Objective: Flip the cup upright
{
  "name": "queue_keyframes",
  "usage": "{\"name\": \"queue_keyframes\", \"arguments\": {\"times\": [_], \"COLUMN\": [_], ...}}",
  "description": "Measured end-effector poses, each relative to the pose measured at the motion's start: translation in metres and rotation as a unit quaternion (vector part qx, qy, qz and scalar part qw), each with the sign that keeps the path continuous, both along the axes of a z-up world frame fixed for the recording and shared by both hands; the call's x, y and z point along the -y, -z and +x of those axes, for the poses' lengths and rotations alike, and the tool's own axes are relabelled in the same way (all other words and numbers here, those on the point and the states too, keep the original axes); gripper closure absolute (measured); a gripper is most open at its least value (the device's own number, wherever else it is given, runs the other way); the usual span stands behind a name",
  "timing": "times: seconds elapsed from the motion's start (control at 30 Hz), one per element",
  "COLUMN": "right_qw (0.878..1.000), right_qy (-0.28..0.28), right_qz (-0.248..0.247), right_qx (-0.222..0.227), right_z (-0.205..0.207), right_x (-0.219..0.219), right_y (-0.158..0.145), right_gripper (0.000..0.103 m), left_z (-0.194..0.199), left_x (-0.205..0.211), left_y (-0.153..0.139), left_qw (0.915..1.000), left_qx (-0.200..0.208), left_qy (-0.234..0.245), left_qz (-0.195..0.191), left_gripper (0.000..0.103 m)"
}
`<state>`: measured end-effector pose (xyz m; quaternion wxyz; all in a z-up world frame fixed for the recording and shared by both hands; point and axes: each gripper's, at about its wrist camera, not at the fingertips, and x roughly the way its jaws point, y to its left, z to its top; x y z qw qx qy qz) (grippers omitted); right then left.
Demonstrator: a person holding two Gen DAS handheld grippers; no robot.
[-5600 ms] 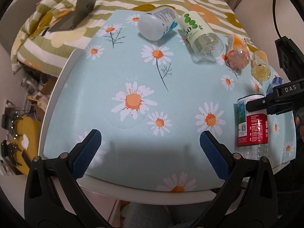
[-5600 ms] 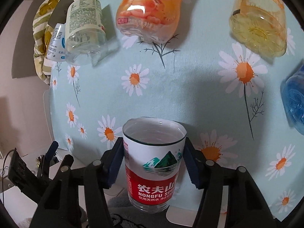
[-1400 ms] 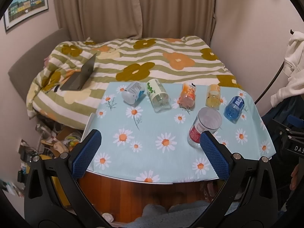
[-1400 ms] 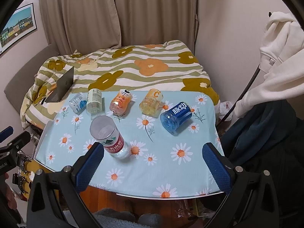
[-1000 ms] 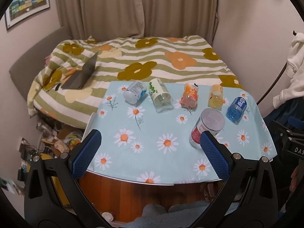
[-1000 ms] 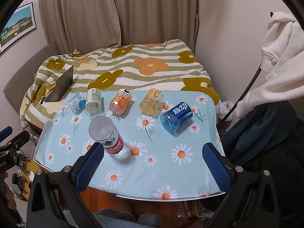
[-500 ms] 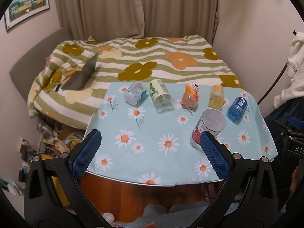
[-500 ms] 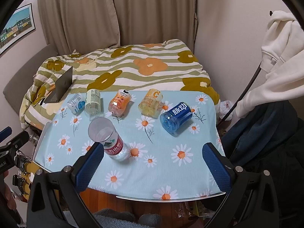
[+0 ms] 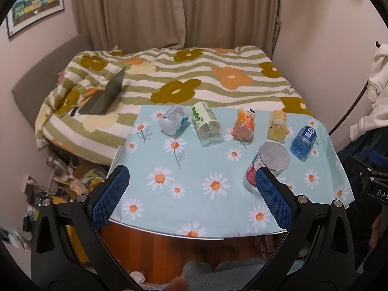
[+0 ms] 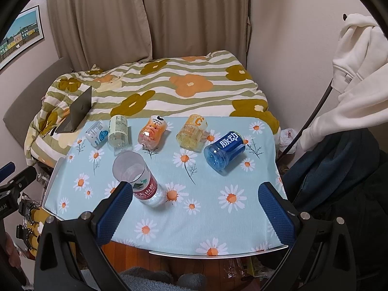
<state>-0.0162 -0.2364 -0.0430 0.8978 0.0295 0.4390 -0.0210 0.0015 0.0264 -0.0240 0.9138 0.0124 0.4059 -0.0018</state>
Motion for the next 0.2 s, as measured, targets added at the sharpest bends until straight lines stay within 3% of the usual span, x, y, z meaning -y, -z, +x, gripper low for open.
{"name": "queue_keyframes", "arguments": {"times": [0.2], "right_qw": [1.000], "right_qy": [-0.004], "right_qz": [0.003], "right_qx": [0.001], "right_z": [0.0032], "right_x": [0.0002], "right_y": [0.0000], "right_gripper": [0.000], "left_z": [0.0008], "left_x": [-0.0037], "left_y": [0.0005], "left_qw": [1.0000], "left_qx": [0.003], "left_qy": [0.000], "left_qz": [0.003], "left_gripper": [0.000]}}
